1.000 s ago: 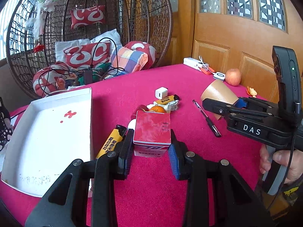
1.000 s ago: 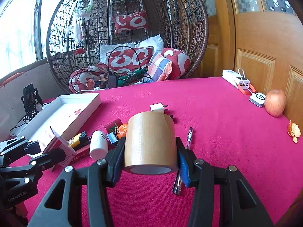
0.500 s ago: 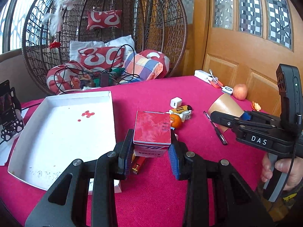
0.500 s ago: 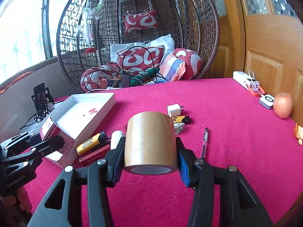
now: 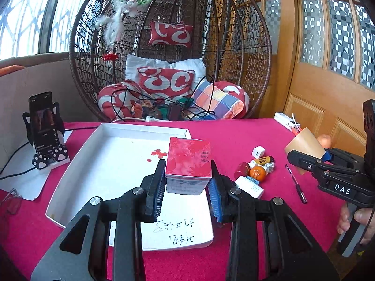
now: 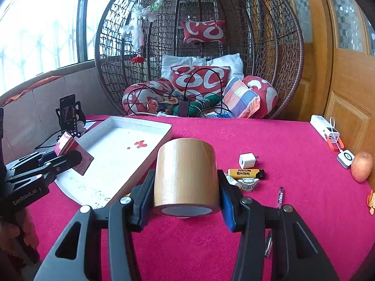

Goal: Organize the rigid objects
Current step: 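Carry the tape roll and box into the white tray and open both tools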

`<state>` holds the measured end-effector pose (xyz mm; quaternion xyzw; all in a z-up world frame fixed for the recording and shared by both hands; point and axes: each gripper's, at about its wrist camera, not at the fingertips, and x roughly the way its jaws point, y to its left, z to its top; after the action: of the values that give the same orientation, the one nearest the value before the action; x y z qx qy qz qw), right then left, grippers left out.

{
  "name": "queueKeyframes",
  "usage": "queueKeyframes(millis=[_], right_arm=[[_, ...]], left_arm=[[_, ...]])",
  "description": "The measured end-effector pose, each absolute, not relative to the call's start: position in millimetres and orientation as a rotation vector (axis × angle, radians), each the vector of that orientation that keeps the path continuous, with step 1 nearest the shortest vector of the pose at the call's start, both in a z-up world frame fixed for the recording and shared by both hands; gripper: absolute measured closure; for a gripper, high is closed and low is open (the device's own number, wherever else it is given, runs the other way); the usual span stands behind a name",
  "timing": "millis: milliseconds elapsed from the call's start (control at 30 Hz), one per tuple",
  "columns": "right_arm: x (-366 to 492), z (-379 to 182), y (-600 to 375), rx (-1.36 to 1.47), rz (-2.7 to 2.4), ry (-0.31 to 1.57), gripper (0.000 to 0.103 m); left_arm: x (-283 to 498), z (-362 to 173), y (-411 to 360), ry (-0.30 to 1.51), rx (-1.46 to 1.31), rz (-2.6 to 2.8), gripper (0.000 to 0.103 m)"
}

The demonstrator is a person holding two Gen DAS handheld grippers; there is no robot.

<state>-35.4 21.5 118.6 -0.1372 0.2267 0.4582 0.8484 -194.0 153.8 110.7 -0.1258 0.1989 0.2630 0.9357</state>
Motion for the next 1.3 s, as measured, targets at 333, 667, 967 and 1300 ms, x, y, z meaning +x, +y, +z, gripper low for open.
queueKeyframes(millis=[333,667,967,1300], right_arm=[[-48,145,71,-0.295,1.057,0.460,0.054],[-66,111,145,-0.398,1.119,0.538,0.054],[-65,74,187,-0.439,1.120,0.654,0.054],[-79,63,193,-0.453,1.126,0.608,0.054]], left_arm=[[-197,125,232,0.472,-0.334,0.661,0.070],[-187,85,275,0.570,-0.427,0.742,0.070],[-167,66,294,0.651,-0.435,0.762,0.069],[-182,58,302,0.608,-0.500,0.843,0.004]])
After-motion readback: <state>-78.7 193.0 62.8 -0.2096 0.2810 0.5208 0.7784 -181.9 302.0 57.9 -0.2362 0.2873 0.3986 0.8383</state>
